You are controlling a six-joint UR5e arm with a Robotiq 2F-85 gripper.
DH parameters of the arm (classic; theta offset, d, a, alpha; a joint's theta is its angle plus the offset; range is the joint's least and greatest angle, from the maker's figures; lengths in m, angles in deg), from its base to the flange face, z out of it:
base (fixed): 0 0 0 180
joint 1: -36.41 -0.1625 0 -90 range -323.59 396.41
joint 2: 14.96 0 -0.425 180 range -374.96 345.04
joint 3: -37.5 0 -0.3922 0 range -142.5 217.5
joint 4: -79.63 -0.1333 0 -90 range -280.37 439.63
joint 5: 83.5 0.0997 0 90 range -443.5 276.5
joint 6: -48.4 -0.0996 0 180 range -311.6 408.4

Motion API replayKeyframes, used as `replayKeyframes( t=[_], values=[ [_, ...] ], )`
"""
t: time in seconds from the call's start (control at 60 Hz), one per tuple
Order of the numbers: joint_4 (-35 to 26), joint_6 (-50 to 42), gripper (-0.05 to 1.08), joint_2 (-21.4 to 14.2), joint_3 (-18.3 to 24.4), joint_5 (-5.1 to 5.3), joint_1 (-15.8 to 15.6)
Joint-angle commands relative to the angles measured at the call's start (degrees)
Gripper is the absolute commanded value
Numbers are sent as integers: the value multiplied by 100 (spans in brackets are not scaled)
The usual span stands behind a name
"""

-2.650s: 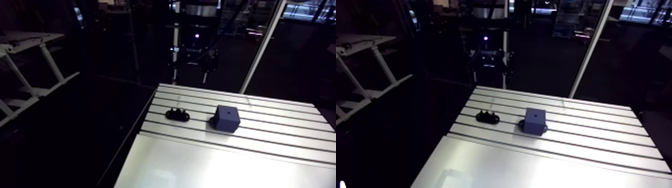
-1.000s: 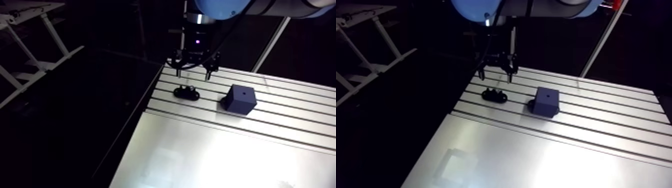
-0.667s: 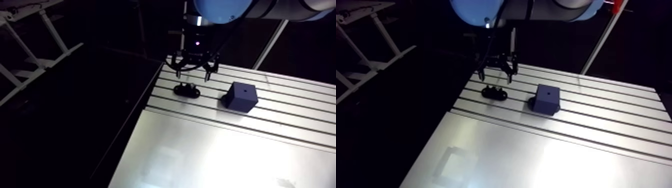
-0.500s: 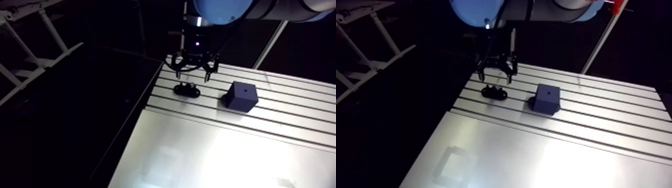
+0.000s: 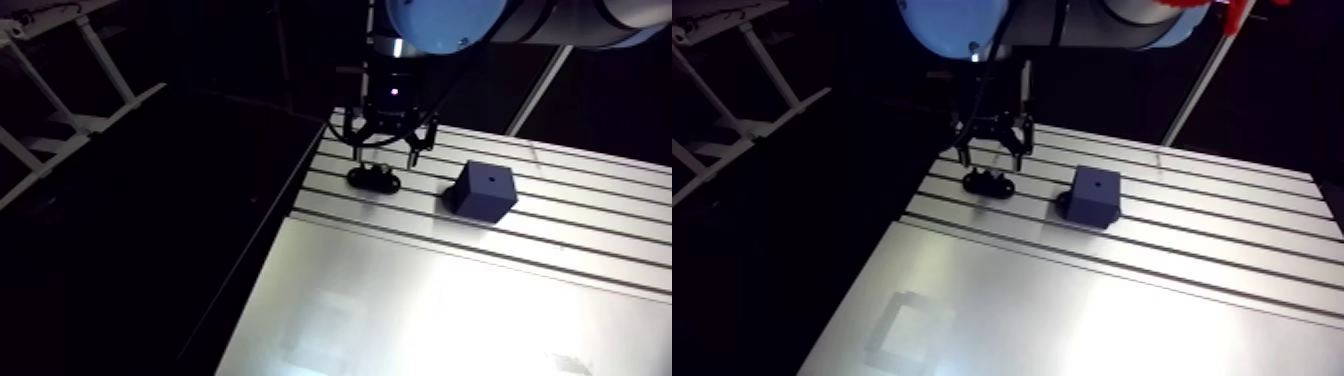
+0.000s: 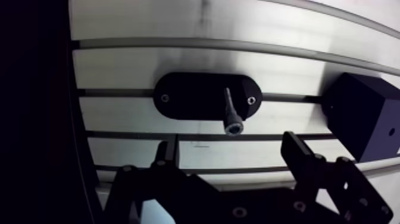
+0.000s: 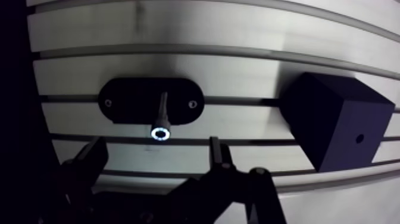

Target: Pick up the M10 bolt and insert it into the hole until fully seated.

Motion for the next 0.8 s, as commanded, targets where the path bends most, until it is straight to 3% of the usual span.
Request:
replayKeyframes(
  t=[0.017, 0.467, 0.8],
  values=[
    [15, 5, 12, 55, -2, 14, 11],
    [78, 91, 30, 134, 40, 154, 38],
    [72, 101, 37, 188, 102, 165, 55]
  ],
)
